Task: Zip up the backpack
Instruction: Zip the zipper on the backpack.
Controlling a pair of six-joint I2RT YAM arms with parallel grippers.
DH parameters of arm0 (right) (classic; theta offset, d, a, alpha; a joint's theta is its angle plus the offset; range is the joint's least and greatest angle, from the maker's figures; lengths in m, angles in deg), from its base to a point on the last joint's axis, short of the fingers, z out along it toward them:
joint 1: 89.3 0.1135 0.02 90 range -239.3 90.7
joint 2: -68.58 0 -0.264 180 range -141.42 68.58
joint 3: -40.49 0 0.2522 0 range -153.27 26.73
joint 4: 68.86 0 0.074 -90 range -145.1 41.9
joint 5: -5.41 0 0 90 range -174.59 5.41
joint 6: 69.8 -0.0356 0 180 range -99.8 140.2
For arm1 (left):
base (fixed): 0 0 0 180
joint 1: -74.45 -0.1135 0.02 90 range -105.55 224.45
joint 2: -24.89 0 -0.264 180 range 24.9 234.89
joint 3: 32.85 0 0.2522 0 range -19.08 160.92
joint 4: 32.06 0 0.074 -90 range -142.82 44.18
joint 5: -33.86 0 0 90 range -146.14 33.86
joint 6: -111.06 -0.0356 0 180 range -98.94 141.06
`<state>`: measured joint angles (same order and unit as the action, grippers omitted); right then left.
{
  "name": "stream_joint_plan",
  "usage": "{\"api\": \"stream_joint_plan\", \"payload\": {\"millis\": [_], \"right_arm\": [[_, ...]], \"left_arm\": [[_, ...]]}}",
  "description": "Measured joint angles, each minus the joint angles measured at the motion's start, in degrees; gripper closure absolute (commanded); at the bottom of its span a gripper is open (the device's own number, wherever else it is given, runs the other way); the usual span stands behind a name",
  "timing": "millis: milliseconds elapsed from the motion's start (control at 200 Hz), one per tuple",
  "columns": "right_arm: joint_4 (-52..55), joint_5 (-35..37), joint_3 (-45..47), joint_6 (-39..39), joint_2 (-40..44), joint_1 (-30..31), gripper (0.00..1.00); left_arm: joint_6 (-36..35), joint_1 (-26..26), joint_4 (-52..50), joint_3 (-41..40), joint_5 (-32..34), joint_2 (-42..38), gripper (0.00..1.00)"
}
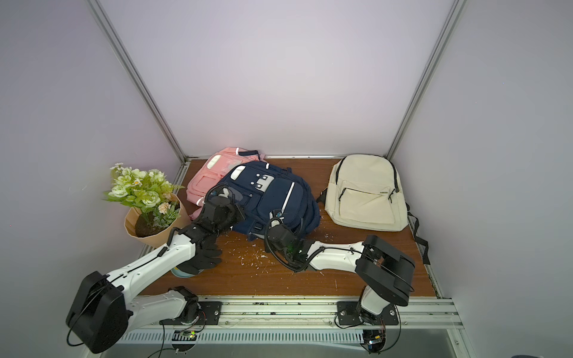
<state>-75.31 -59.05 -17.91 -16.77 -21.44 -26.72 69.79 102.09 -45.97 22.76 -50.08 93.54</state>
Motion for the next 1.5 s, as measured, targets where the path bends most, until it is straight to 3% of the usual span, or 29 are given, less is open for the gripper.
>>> {"api": "stream_joint_plan", "payload": {"millis": [300, 520, 691, 766, 851, 1021, 1331, 1496], "right_arm": [[0.15, -2.12, 1.33, -0.04, 1.31, -1.31, 1.0], [0.81, -4.76, -3.19, 1.68, -4.94, 0.72, 1.0], [1.2, -6.84, -6.8, 3.45, -8.48, 2.25, 1.0], [1.22, -7.69, -7.72, 4.2, -9.16, 2.71, 1.0], [1.2, -8.13, -8.35, 4.76, -9.75, 3.04, 1.0], [1.29, -8.5, -8.55, 5.51, -9.9, 3.1, 1.0], [2.62, -7.39, -8.57, 6.56, -9.9, 3.26, 1.0], [3.23, -4.74, -7.93, 7.5, -8.11, 3.32, 1.0]], "left_arm": [[-4.04, -7.43, 0.39, 4.13, -4.83, 6.4, 0.99], [-4.04, -8.44, 1.51, 0.81, -3.74, 6.36, 0.43], [-0.66, -7.48, 2.12, -8.31, -2.82, -2.16, 0.25], [0.2, -5.7, 2.93, -10.78, -3.34, -4.76, 0.27], [1.2, -3.56, 3.67, -11.28, -4.59, -4.81, 0.4], [3.04, -2.49, 6.58, -11.96, -6.82, -1.62, 0.54], [4.57, -2.51, 6.54, -8.85, -7.82, 4.35, 0.97], [3.43, -3.54, 1.84, -3.96, -8.76, 5.05, 1.0]]}}
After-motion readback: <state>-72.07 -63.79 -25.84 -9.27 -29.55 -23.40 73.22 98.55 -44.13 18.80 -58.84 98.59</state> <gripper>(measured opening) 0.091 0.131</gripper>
